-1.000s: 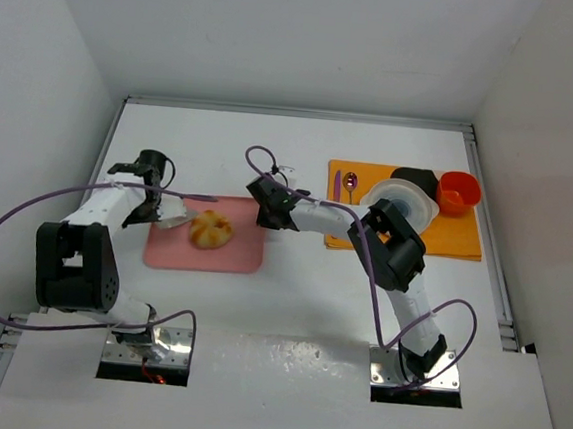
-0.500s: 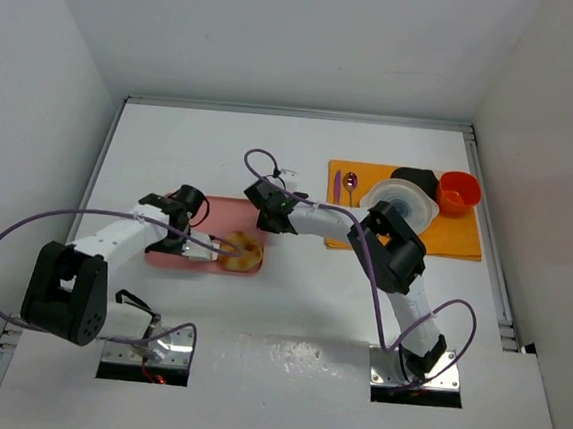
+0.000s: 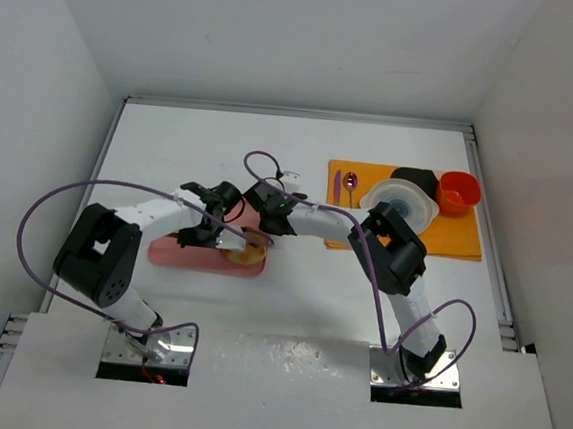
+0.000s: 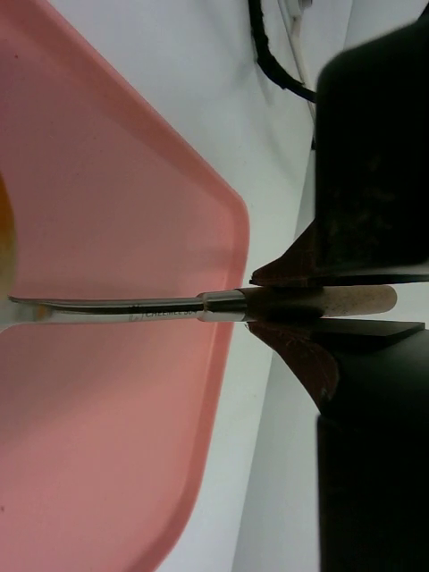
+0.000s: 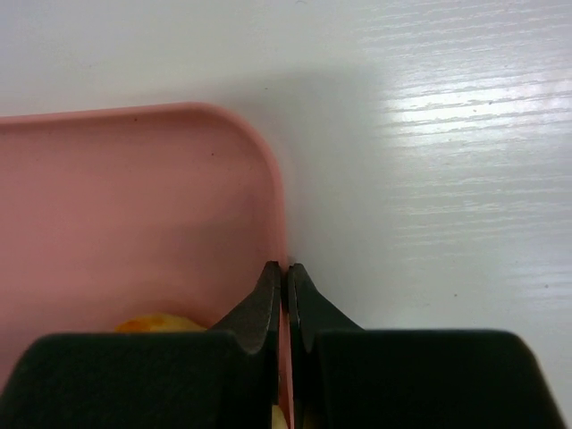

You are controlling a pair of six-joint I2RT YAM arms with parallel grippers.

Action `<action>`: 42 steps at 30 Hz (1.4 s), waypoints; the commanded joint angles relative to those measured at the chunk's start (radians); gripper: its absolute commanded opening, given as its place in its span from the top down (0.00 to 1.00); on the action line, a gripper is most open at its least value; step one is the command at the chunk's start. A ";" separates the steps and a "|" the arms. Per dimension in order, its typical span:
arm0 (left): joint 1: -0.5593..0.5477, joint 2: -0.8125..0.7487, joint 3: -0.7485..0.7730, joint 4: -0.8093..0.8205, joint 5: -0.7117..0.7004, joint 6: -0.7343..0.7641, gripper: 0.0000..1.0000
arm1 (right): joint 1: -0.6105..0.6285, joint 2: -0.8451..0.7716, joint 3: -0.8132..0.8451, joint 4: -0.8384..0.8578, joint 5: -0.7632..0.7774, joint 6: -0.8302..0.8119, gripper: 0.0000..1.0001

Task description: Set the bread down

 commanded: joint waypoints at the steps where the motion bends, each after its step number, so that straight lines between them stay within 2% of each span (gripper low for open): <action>1: -0.005 0.026 0.032 -0.007 0.053 -0.083 1.00 | 0.008 -0.022 -0.008 -0.075 0.028 0.014 1.00; 12: 0.056 -0.196 -0.072 0.101 0.160 -0.081 1.00 | 0.001 -0.052 -0.040 -0.025 0.001 0.052 1.00; 15: 0.066 -0.267 -0.113 0.135 0.185 -0.090 1.00 | 0.001 -0.061 -0.045 0.008 -0.008 0.020 1.00; 18: 0.066 -0.278 -0.152 0.162 0.196 -0.103 1.00 | -0.003 -0.069 -0.040 0.019 -0.027 -0.012 0.92; 19: 0.066 -0.278 -0.152 0.162 0.196 -0.113 1.00 | -0.006 -0.081 -0.040 0.026 -0.028 -0.014 0.85; 21: 0.066 -0.278 -0.152 0.162 0.206 -0.122 1.00 | -0.017 -0.102 -0.066 0.038 -0.034 -0.031 0.79; 22: 0.066 -0.290 -0.152 0.162 0.216 -0.123 1.00 | -0.026 -0.124 -0.072 0.063 -0.039 -0.031 0.73; 25: 0.066 -0.314 -0.152 0.162 0.216 -0.104 1.00 | -0.077 -0.182 -0.094 0.113 -0.099 -0.055 0.65; 28: 0.066 -0.314 -0.152 0.152 0.216 -0.104 1.00 | -0.106 -0.219 -0.080 0.131 -0.120 -0.086 0.62; 34: 0.047 -0.269 -0.043 0.128 0.226 -0.149 1.00 | -0.158 -0.341 -0.124 0.097 -0.088 -0.144 0.61; 36: 0.023 -0.230 0.057 0.091 0.237 -0.188 1.00 | -0.196 -0.390 -0.167 0.078 -0.050 -0.170 0.61; 40: -0.026 -0.086 0.251 0.034 0.257 -0.262 1.00 | -0.287 -0.623 -0.304 0.011 -0.013 -0.210 0.61; 42: -0.074 -0.026 0.360 0.024 0.257 -0.302 1.00 | -0.366 -0.685 -0.357 -0.056 -0.011 -0.232 0.61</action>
